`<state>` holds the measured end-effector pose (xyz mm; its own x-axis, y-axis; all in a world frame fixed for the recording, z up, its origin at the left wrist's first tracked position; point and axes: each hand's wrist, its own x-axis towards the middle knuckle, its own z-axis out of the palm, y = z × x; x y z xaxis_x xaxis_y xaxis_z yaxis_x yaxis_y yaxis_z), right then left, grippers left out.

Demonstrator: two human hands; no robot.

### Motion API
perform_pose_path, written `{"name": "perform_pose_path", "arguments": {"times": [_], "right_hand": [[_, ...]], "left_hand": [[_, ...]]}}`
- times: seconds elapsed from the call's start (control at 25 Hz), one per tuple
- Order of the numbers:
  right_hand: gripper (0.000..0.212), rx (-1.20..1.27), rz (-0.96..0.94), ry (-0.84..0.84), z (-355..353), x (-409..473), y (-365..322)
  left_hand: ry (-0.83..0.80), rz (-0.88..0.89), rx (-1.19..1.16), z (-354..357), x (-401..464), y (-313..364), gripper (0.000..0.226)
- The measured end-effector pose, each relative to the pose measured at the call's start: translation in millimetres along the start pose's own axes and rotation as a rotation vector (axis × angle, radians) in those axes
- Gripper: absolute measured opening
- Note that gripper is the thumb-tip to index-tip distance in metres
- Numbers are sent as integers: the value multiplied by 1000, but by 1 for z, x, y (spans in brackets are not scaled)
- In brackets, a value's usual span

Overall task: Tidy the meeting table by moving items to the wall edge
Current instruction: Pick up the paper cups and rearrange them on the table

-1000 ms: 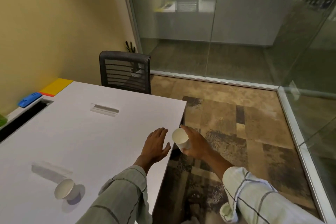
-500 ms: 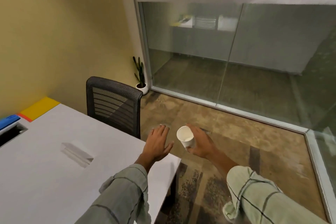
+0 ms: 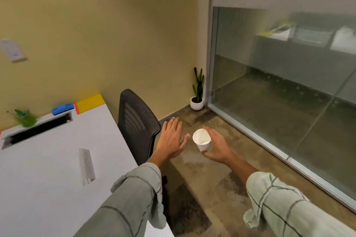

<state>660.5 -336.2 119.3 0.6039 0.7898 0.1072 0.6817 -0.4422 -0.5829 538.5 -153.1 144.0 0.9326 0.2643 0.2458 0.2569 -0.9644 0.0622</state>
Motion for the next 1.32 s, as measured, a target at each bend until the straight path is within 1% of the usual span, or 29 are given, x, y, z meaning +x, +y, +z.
{"name": "perform_pose_path", "arguments": {"times": [0.08,0.24,0.4,0.48,0.68,0.84,0.96,1.08,1.2,1.32], "right_hand": [[98,1,-69,-33,-23,45,13],[97,24,-219,-18,-45,152,24],[98,50,-347,-45,-32,271,29],[99,56,-389,-69,-23,328,29],[101,88,-468,-133,-14,461,12],[98,128,-587,-207,11,558,-21],[95,161,-724,-287,49,628,-49],[94,202,-841,-392,86,683,-83],[92,210,-966,-500,113,717,-123],[92,276,-1012,-607,144,734,-169]], "left_hand": [[1,-85,35,-5,37,-5,66],[33,-269,81,-4,113,-37,66],[36,-386,164,14,190,-91,63],[12,-457,169,21,227,-123,63],[-14,-610,188,29,288,-194,63],[26,-817,208,29,310,-258,63],[37,-966,218,32,318,-308,64],[77,-1193,199,34,320,-346,65],[128,-1408,164,38,306,-361,65],[142,-1560,158,47,278,-364,61]]}}
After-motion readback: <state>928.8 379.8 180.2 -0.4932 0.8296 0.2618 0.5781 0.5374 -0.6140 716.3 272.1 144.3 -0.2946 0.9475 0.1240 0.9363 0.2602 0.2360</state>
